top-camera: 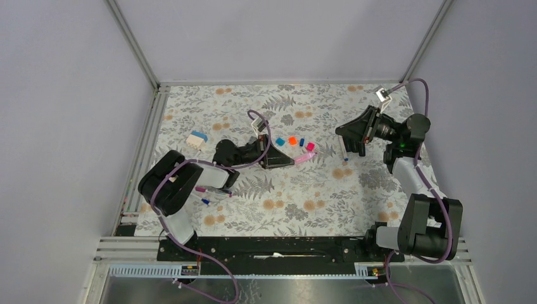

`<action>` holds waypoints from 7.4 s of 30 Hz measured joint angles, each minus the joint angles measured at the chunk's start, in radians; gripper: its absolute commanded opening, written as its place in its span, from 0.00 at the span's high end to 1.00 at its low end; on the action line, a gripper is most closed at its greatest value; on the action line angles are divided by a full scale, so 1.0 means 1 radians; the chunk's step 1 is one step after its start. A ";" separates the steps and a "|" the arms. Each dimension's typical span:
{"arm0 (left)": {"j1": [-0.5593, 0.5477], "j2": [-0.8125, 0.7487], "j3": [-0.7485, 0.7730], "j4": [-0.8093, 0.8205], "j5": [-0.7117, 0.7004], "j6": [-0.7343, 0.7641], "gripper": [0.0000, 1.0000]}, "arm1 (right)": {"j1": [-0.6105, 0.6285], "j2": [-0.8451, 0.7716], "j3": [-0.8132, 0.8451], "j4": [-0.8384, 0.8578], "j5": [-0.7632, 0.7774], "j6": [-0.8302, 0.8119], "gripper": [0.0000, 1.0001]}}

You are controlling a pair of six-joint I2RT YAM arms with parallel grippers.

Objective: Open the pen caps
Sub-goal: Open the pen cap from the pen, then place the pen cap at the center of the board, then place the pen at the center of the board.

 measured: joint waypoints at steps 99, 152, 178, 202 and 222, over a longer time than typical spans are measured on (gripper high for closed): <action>-0.089 -0.128 0.282 -1.162 -0.243 0.866 1.00 | 0.319 0.021 0.309 -1.976 0.287 -2.462 0.00; 0.095 -0.439 0.151 -1.146 -0.293 0.809 0.11 | 0.196 -0.023 0.139 -1.532 0.520 -1.831 0.98; 0.322 -0.736 -0.092 -1.218 -0.545 0.829 0.02 | -0.159 0.497 0.343 -1.150 1.021 -1.157 0.77; 0.328 -0.726 -0.108 -1.203 -0.543 0.824 0.01 | -0.159 0.572 0.393 -1.203 0.990 -1.160 0.51; 0.353 -0.807 -0.156 -1.203 -0.599 0.776 0.01 | -0.159 0.259 0.276 -1.245 0.885 -1.210 0.24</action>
